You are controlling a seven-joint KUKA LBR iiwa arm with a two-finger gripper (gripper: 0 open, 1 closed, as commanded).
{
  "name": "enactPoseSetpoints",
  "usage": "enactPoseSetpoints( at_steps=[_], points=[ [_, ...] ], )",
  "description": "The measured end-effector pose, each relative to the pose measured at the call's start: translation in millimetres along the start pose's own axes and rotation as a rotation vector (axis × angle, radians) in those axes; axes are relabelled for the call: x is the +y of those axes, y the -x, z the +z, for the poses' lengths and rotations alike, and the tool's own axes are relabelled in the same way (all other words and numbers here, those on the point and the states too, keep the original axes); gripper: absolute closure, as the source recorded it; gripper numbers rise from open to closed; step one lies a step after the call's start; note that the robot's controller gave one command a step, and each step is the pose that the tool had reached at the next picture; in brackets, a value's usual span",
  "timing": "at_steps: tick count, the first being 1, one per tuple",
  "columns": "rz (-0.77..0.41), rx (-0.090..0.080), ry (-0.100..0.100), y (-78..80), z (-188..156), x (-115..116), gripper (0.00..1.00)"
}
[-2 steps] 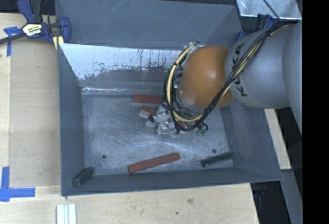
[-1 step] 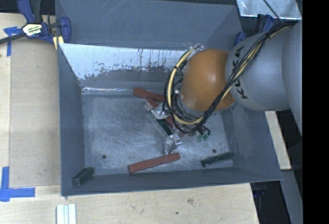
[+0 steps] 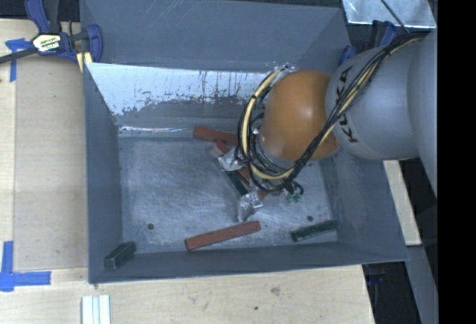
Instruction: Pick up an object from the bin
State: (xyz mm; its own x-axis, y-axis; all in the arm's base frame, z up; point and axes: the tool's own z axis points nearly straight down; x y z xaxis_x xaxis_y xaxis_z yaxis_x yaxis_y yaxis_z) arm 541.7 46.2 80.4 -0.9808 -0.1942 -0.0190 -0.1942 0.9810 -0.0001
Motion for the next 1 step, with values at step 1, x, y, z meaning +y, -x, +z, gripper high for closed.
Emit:
enactPoseSetpoints(
  at_steps=[1],
  points=[
    [-0.068,0.008,0.004,28.2,-10.2,-44.1,0.0]
  ],
)
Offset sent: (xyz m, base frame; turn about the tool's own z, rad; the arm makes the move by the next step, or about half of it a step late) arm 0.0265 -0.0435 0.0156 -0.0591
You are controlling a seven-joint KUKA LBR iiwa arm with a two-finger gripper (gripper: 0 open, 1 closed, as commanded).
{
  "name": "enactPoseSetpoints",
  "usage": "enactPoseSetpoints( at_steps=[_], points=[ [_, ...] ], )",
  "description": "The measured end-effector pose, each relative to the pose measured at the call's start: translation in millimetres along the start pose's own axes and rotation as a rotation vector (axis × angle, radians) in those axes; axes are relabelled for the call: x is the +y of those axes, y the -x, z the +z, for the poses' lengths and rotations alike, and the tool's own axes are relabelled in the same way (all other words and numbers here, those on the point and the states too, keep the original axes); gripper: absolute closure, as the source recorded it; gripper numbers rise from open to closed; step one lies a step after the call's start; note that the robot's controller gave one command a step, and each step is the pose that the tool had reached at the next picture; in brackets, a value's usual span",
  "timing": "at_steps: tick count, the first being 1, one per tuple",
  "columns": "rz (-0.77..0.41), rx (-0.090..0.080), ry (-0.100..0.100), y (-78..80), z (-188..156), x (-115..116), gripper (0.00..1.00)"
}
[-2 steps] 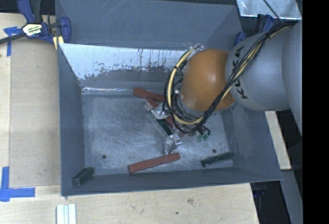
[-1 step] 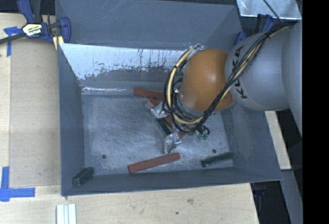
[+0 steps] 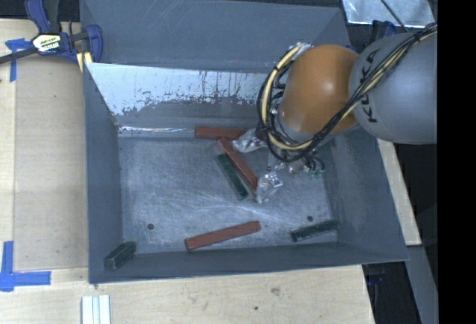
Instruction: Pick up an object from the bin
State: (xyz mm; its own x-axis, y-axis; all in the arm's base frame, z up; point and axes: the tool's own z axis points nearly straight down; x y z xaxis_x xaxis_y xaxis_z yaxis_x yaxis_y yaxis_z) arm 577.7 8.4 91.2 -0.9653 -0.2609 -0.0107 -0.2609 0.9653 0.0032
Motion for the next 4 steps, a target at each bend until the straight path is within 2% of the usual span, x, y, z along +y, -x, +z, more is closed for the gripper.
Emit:
enactPoseSetpoints(
  at_steps=[1,2,3,4],
  points=[
    [-0.005,0.003,-0.007,23.7,-6,-62,0.0],
    [-0.126,-0.012,-0.011,7.7,14,2,1.0],
    [-0.126,-0.004,-0.006,5.9,17,5,0.0],
    [-0.125,-0.015,-0.007,8.8,14,5,1.0]
  ],
)
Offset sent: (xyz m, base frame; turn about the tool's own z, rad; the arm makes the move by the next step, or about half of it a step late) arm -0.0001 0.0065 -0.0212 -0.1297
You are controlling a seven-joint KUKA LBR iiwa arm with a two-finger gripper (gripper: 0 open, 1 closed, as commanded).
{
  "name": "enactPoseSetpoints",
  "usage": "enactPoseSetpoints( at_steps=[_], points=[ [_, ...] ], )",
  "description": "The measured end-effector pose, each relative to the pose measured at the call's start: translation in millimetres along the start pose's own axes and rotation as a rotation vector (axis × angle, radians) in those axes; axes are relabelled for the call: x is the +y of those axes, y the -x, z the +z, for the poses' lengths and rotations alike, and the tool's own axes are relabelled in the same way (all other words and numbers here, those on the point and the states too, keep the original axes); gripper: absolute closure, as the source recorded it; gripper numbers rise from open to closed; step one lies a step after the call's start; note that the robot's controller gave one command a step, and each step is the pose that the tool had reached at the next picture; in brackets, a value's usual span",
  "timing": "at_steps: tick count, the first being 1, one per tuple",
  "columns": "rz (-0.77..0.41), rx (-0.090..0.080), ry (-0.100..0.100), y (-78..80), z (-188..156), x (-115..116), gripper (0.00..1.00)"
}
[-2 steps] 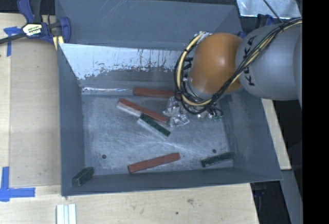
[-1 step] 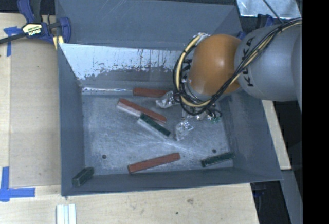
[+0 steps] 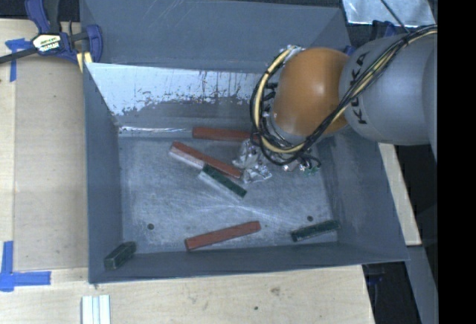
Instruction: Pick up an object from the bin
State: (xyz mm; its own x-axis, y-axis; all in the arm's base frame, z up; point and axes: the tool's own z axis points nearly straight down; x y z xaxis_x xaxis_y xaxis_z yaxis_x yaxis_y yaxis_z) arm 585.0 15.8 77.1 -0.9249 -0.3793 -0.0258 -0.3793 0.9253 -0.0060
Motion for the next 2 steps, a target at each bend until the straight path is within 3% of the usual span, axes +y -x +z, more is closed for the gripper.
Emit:
enactPoseSetpoints(
  at_steps=[1,2],
  points=[
    [0.0,0.012,0.002,-3.0,2.7,0.4,0.0],
    [0.001,0.012,0.002,-3.0,2.6,0.3,0.0]
  ],
)
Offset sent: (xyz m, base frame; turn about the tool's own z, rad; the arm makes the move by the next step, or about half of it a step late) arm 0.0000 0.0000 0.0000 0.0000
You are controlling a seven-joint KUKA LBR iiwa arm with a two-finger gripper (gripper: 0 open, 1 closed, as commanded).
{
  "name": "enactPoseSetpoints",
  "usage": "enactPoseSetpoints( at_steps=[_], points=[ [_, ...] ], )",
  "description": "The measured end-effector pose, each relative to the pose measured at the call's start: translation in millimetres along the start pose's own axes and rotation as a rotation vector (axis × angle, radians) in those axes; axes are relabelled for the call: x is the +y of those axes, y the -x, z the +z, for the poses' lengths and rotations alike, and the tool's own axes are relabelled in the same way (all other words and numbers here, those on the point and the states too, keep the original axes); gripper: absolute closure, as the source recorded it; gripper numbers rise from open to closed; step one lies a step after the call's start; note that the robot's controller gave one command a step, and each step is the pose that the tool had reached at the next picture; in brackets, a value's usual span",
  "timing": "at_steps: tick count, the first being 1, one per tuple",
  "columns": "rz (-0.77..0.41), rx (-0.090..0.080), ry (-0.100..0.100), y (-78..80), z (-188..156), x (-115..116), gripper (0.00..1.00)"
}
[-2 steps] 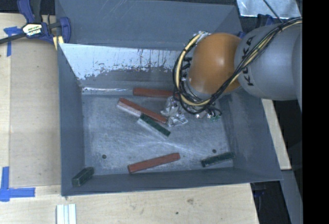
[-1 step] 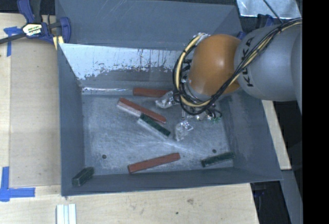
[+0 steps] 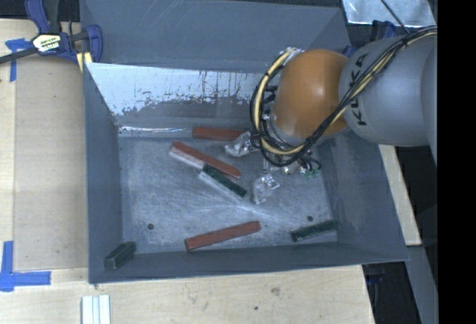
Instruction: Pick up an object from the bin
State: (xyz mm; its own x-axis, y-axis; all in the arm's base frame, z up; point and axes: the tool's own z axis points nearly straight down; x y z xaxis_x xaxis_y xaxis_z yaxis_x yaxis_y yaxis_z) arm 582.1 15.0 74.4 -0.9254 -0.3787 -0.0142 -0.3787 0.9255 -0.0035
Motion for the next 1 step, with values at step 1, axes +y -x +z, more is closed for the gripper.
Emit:
enactPoseSetpoints(
  at_steps=[1],
  points=[
    [0.033,-0.008,0.001,5.8,-3.4,79.6,1.0]
  ],
)
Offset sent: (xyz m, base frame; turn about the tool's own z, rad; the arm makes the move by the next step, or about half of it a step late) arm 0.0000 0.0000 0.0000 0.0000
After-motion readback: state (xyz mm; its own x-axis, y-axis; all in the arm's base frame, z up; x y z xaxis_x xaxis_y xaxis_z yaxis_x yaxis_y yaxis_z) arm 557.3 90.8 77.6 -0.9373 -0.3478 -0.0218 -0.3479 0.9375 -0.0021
